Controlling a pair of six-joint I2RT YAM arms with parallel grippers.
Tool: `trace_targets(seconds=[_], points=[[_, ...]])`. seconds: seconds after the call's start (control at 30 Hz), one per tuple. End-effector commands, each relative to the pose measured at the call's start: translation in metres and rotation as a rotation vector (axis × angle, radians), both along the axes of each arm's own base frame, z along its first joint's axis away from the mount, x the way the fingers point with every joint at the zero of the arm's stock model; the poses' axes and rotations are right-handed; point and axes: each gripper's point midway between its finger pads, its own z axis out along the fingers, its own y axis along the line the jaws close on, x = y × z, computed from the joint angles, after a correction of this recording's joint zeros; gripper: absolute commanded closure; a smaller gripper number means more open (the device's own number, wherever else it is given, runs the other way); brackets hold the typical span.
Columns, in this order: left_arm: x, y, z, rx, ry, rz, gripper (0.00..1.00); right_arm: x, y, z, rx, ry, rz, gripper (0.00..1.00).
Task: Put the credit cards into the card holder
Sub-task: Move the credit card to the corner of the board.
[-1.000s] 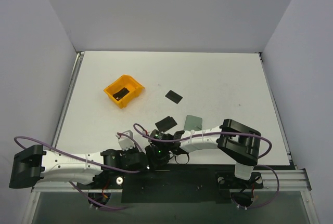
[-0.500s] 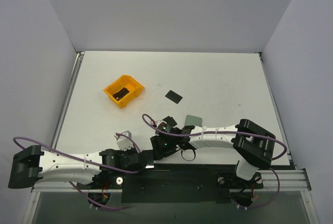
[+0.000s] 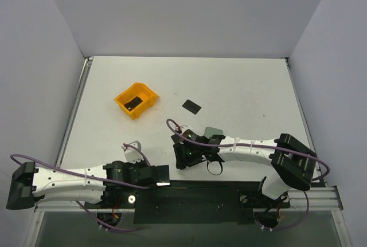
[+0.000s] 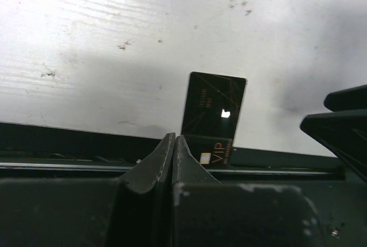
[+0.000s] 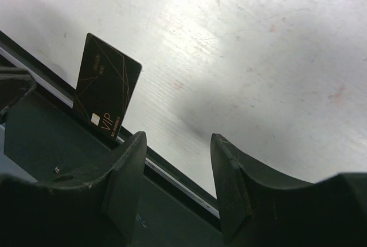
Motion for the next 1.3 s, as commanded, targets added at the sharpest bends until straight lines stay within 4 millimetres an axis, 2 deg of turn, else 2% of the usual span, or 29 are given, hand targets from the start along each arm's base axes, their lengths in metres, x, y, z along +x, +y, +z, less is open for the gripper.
trace_targets(seconds=[0.0,0.2,0.27,0.33,0.47,0.57,0.7,0.9,1.07,1.27], points=[[0.019,0.008,0.038,0.038,-0.115,0.029,0.94,0.012,-0.02,0.006,-0.031,-0.048,-0.05,0.54],[0.032,-0.006,0.062,0.08,-0.226,-0.098,0.78,0.025,-0.03,0.013,-0.012,-0.071,-0.1,0.53],[0.036,-0.025,0.072,-0.002,-0.266,-0.157,0.74,0.027,-0.034,0.013,-0.01,-0.072,-0.111,0.53],[0.038,-0.034,0.075,-0.045,-0.284,-0.211,0.69,0.03,-0.037,0.015,-0.006,-0.074,-0.121,0.53],[0.046,-0.036,0.071,-0.075,-0.279,-0.265,0.61,0.034,-0.041,0.018,0.006,-0.089,-0.135,0.52],[0.053,-0.034,0.063,-0.041,-0.233,-0.314,0.61,0.038,-0.041,0.018,0.007,-0.086,-0.143,0.52],[0.056,-0.043,0.049,0.029,-0.174,-0.372,0.68,0.041,-0.038,0.017,0.003,-0.08,-0.134,0.52],[0.054,-0.069,0.038,0.023,-0.146,-0.479,0.8,0.043,-0.043,0.015,-0.005,-0.086,-0.158,0.52],[0.05,-0.08,0.035,0.016,-0.136,-0.555,0.85,0.043,-0.051,0.01,-0.013,-0.079,-0.176,0.52],[0.045,-0.083,0.031,0.026,-0.114,-0.595,0.87,0.045,-0.052,0.008,-0.015,-0.075,-0.182,0.52]])
